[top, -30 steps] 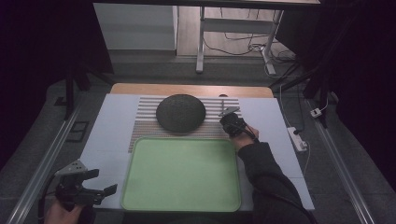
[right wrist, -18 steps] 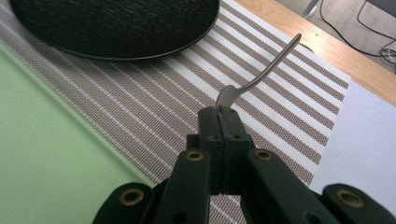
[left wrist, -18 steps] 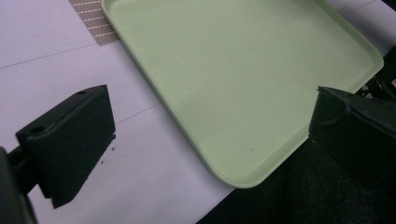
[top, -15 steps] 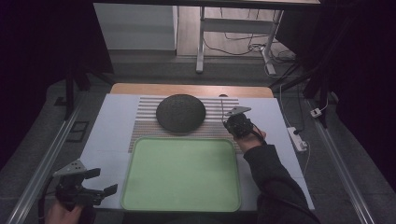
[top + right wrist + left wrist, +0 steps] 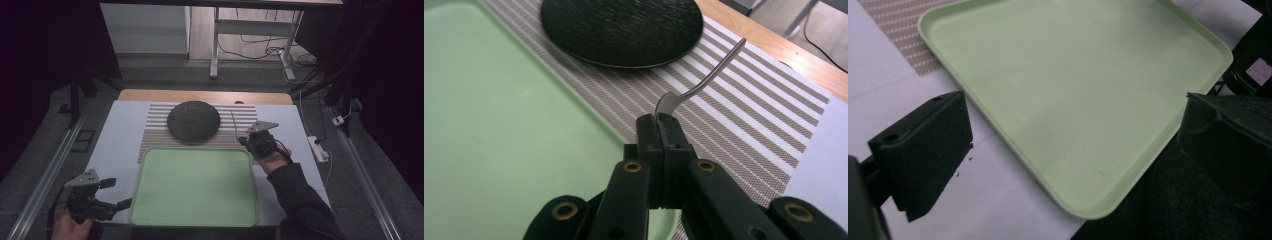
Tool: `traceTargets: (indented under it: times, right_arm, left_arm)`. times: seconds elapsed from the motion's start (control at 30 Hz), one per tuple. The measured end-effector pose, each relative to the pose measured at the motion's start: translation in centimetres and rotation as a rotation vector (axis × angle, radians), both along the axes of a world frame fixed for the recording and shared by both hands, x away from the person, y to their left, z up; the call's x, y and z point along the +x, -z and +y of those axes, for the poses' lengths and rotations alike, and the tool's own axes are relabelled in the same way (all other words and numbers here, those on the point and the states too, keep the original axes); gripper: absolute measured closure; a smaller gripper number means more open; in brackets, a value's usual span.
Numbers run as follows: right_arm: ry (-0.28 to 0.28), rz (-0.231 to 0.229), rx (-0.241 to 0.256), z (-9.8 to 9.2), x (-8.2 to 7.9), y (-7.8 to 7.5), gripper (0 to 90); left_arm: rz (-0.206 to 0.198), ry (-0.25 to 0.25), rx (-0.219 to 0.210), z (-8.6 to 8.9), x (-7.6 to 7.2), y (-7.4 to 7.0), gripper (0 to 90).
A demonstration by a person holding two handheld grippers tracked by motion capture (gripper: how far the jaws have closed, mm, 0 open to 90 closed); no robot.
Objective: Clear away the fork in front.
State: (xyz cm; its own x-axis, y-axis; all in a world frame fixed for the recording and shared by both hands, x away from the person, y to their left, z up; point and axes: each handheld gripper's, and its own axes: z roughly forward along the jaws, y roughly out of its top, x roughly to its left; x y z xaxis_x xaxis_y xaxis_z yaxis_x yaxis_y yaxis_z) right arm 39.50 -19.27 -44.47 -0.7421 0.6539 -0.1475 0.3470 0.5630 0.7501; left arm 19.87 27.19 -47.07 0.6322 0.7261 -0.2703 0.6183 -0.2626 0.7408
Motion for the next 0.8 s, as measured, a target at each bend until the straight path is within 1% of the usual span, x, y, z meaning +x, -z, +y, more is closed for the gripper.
traceTargets:
  times: [0.03,0.07,0.1,0.13,0.17,0.2,0.23,0.27,0.33,0.37,0.4,0.43,0.5,0.6,0.63,0.67,0.7,0.73,0.77,0.8]
  right_arm:
    - [0.0,0.0,0.0,0.0,0.0,0.0,90.0]
    - [-0.011,0.007,0.024,-0.3,-0.6,-0.3,90.0]
    - [-0.019,0.013,0.036,-0.4,-0.9,-0.4,90.0]
    - [-0.019,0.013,0.036,-0.4,-0.9,-0.4,90.0]
    - [-0.038,0.019,0.052,-0.7,-1.5,-0.6,90.0]
    - [-0.048,0.025,0.058,-0.8,-1.8,-0.7,90.0]
    - [-0.048,0.025,0.058,-0.8,-1.8,-0.7,90.0]
    - [-0.07,0.029,0.074,-0.9,-2.4,-0.9,90.0]
    - [-0.092,0.037,0.089,-0.9,-3.0,-1.0,90.0]
    - [-0.106,0.04,0.1,-1.0,-3.3,-1.1,90.0]
    - [-0.106,0.04,0.1,-1.0,-3.3,-1.1,90.0]
    - [-0.122,0.048,0.111,-0.9,-4.0,-1.2,90.0]
    - [-0.146,0.053,0.12,-0.8,-4.5,-1.3,90.0]
    - [-0.189,0.082,0.157,-0.6,-5.4,-1.4,90.0]
    - [-0.189,0.082,0.157,-0.6,-5.4,-1.4,90.0]
    - [-0.217,0.089,0.16,-0.3,-6.1,-1.5,90.0]
    - [-0.233,0.091,0.159,-0.2,-6.5,-1.5,90.0]
    - [-0.245,0.093,0.155,0.0,-6.8,-1.5,90.0]
    - [-0.262,0.1,0.163,0.1,-7.1,-1.5,90.0]
    - [-0.277,0.103,0.168,0.3,-7.4,-1.5,90.0]
  left_arm:
    - [-0.006,0.003,0.004,-0.1,0.1,0.0,1.3]
    - [-0.013,0.013,0.009,-0.3,0.3,0.0,0.6]
    - [-0.016,0.021,0.013,-0.5,0.4,0.0,0.0]
    - [-0.016,0.021,0.013,-0.5,0.4,0.0,0.0]
    - [-0.016,0.031,0.013,-0.6,0.6,0.0,0.0]
    - [-0.02,0.052,0.026,-1.1,0.9,0.1,0.0]
    - [-0.02,0.052,0.026,-1.1,0.9,0.1,0.0]
    - [-0.032,0.069,0.034,-1.5,1.2,0.0,0.0]
    - [-0.045,0.086,0.044,-1.8,1.5,-0.1,0.0]
    - [-0.045,0.086,0.044,-1.8,1.5,-0.1,0.0]
    - [-0.048,0.091,0.047,-2.0,1.6,-0.2,0.0]
    - [-0.05,0.097,0.046,-2.2,1.8,-0.2,0.0]
    - [-0.058,0.113,0.046,-2.6,2.2,-0.4,0.0]
    - [-0.066,0.143,0.05,-3.3,2.8,-0.8,0.0]
    - [-0.071,0.153,0.056,-3.5,3.0,-1.0,0.0]
    - [-0.079,0.177,0.071,-4.1,3.5,-1.3,0.0]
    - [-0.084,0.183,0.081,-4.4,3.7,-1.4,0.0]
    - [-0.082,0.189,0.087,-4.6,4.0,-1.5,0.0]
    - [-0.082,0.189,0.087,-4.6,4.0,-1.5,0.0]
    - [-0.071,0.205,0.089,-5.1,4.7,-1.6,0.0]
